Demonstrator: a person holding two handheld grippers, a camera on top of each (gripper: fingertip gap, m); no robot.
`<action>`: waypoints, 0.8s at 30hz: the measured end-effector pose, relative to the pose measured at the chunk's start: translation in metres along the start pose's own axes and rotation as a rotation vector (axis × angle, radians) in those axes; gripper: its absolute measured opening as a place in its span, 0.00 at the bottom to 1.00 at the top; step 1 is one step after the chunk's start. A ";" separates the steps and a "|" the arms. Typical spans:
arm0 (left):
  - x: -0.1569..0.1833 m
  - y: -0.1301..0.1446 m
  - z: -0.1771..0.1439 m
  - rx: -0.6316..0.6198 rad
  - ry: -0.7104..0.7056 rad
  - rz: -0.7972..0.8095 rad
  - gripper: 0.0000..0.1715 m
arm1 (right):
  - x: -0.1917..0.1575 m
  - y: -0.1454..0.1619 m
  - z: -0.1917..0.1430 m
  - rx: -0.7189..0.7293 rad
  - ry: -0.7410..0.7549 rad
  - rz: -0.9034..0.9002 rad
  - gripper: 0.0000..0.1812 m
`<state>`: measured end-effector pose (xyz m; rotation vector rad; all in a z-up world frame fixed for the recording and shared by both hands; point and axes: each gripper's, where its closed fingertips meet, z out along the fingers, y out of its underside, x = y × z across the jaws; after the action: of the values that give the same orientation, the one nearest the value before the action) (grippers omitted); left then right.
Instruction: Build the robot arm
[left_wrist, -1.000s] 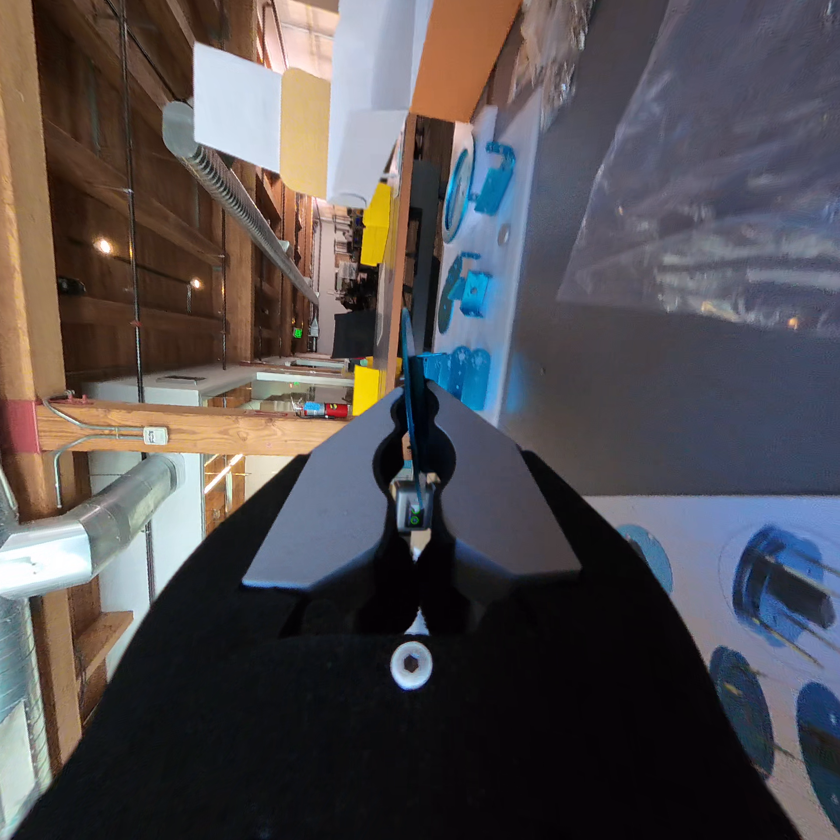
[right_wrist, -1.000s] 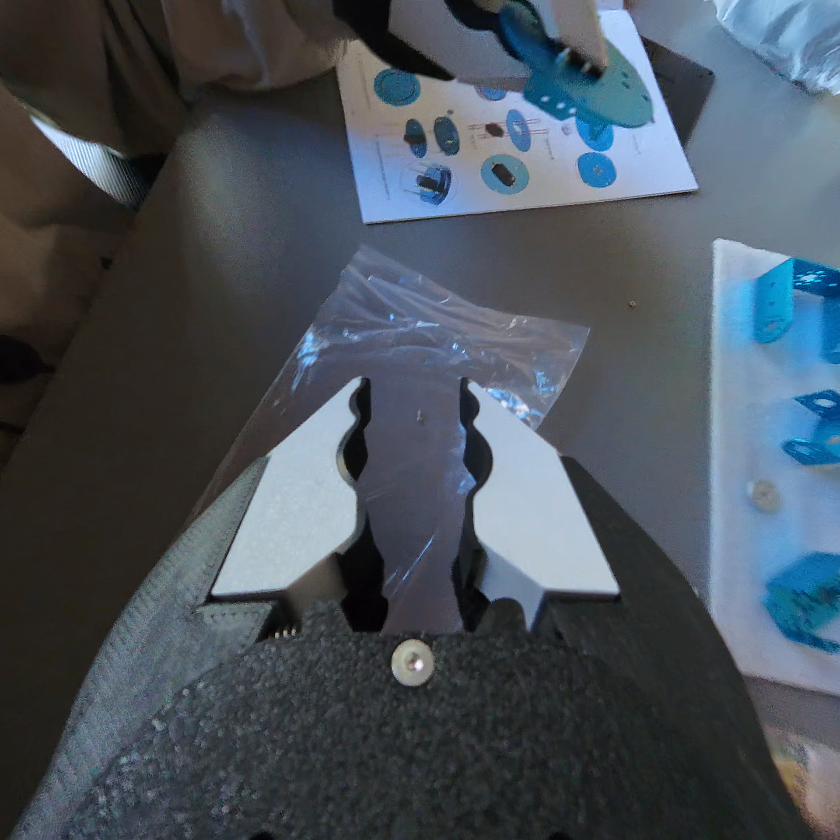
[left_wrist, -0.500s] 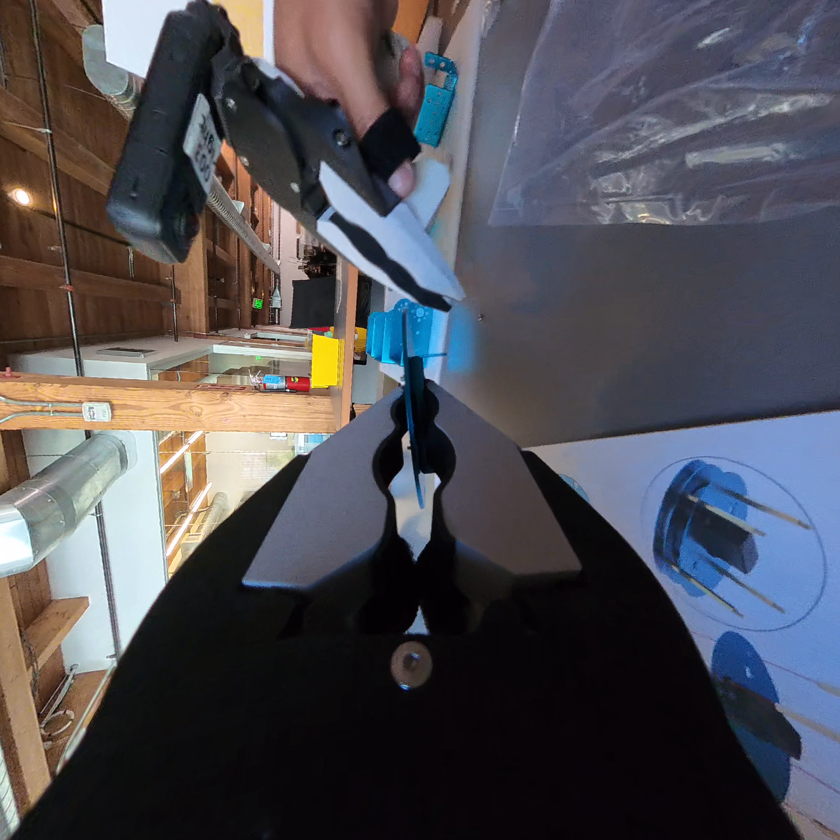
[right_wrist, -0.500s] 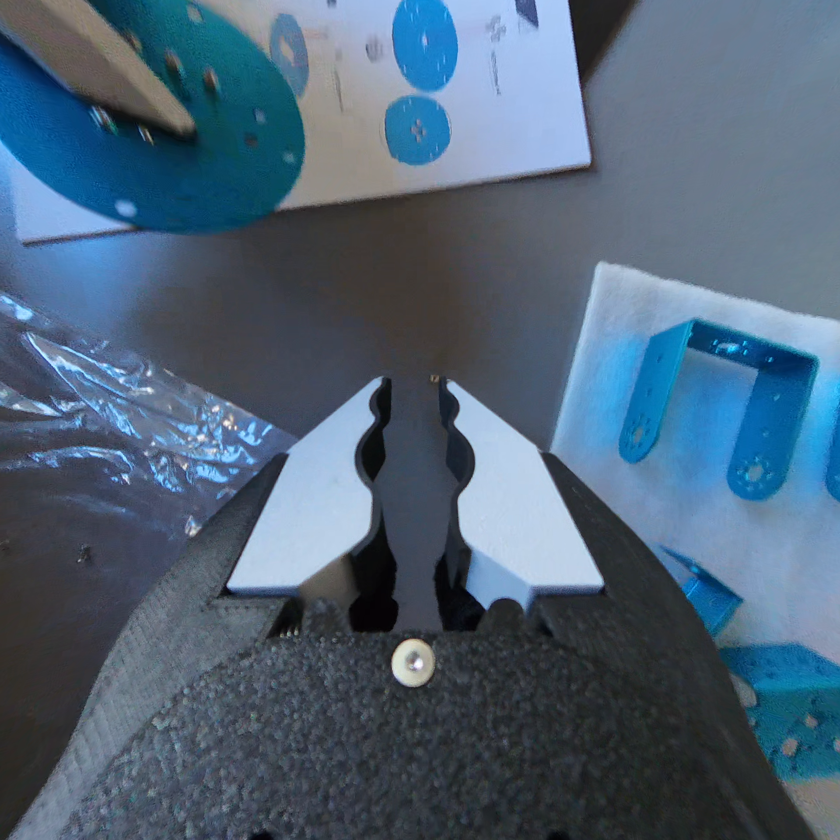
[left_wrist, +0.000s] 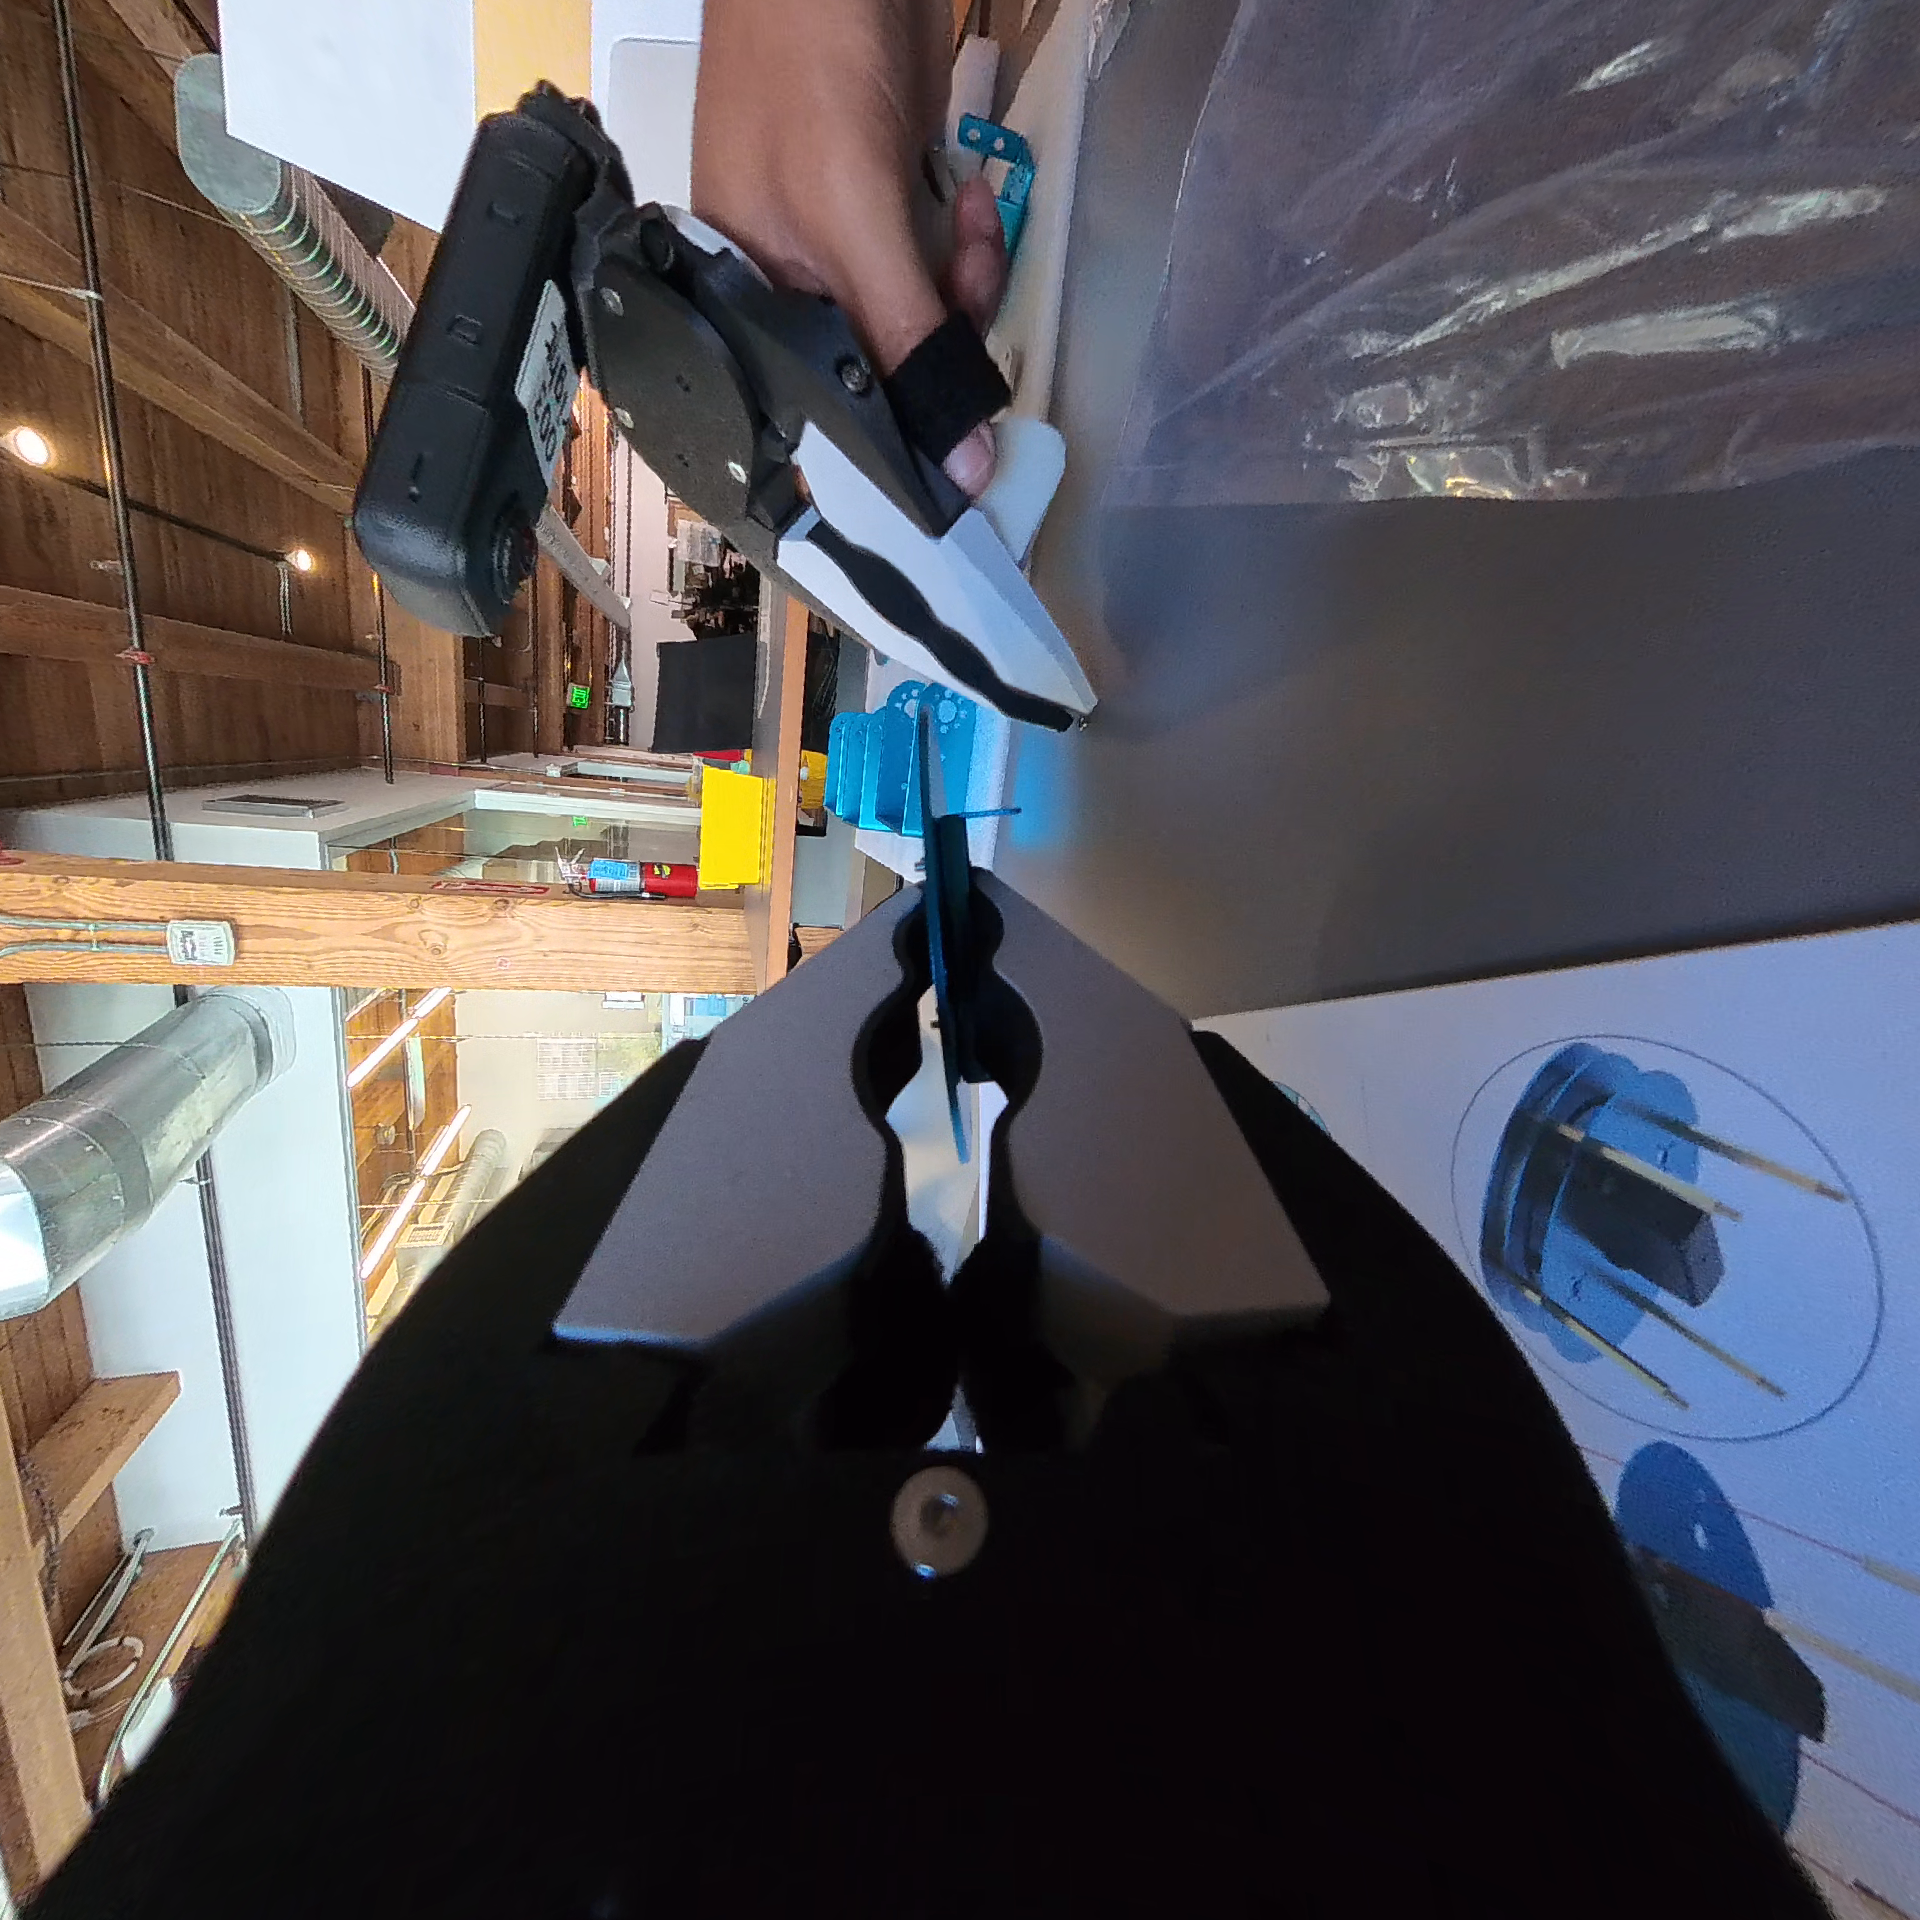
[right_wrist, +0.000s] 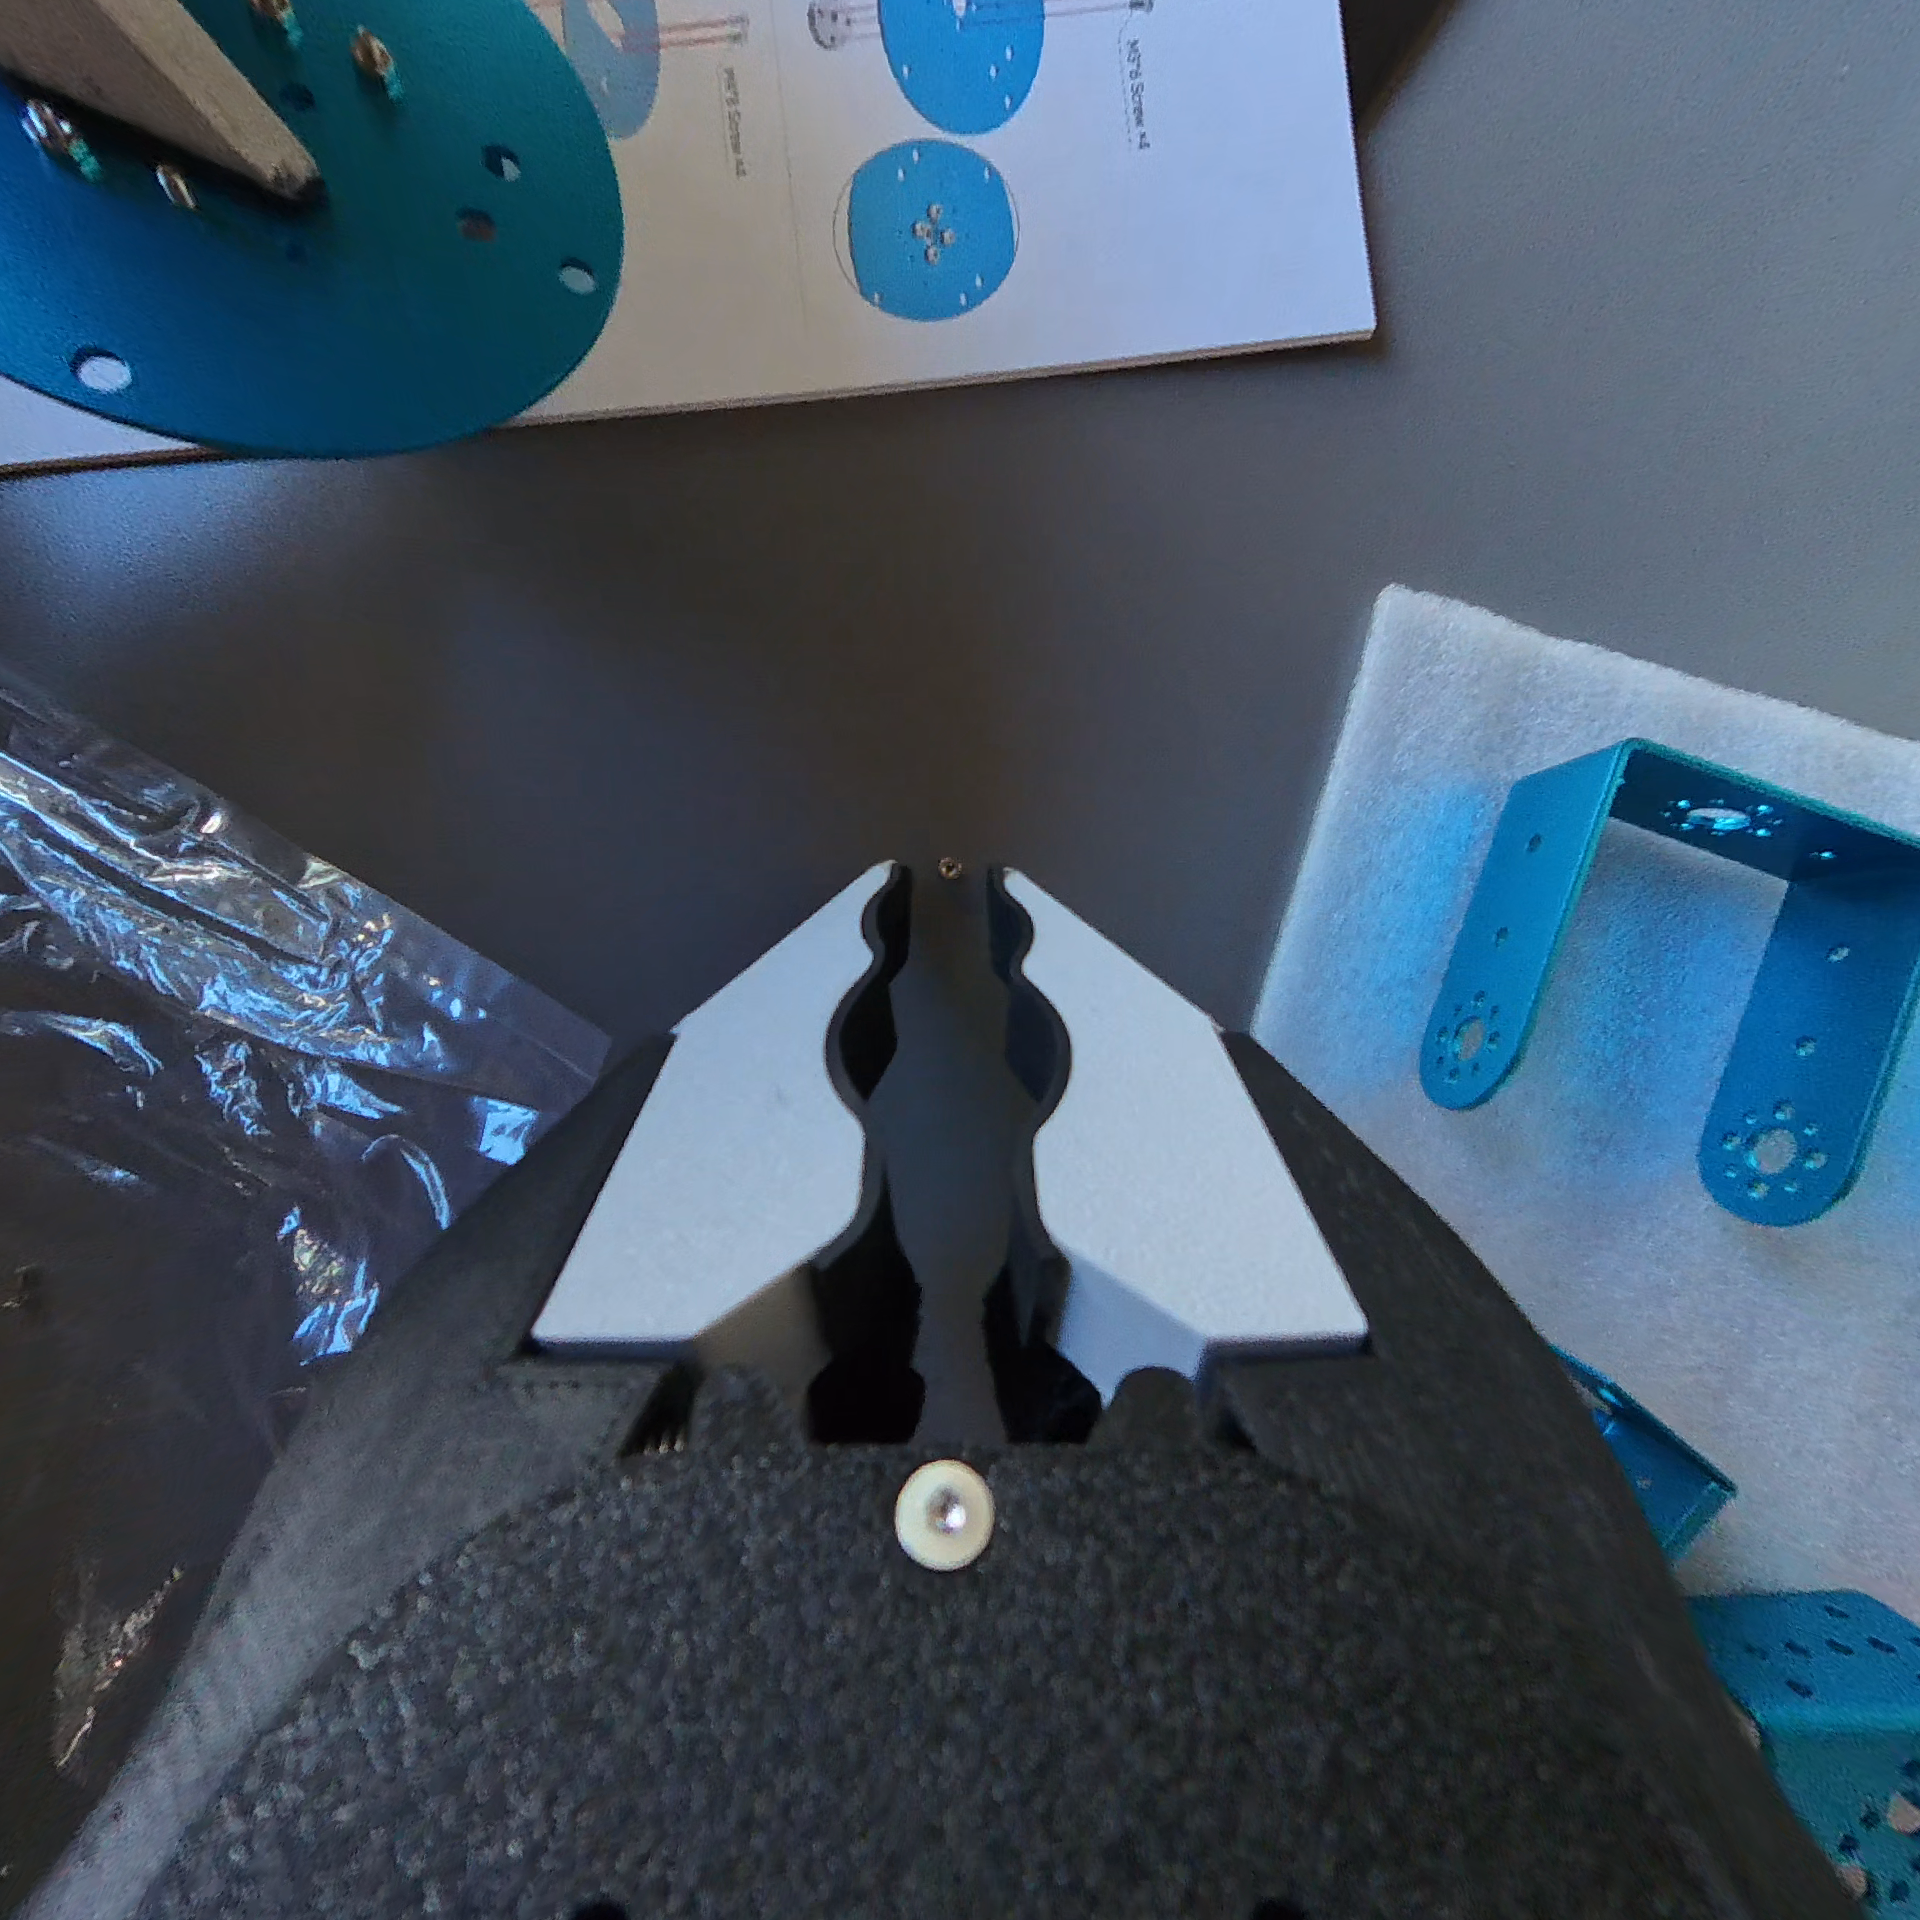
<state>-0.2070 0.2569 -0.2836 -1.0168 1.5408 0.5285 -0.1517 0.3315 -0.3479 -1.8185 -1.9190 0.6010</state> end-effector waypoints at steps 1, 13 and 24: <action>0.000 0.000 0.000 0.000 0.001 -0.003 0.01 | 0.000 0.000 0.001 0.002 0.001 -0.004 0.07; 0.005 -0.001 0.002 -0.001 0.017 0.002 0.01 | 0.000 -0.001 0.002 -0.079 0.028 -0.096 0.03; 0.004 -0.002 0.001 0.003 0.014 0.006 0.01 | -0.003 0.000 0.002 -0.267 -0.004 -0.156 0.01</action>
<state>-0.2043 0.2553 -0.2871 -1.0161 1.5571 0.5244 -0.1531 0.3288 -0.3497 -1.7966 -2.2061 0.3078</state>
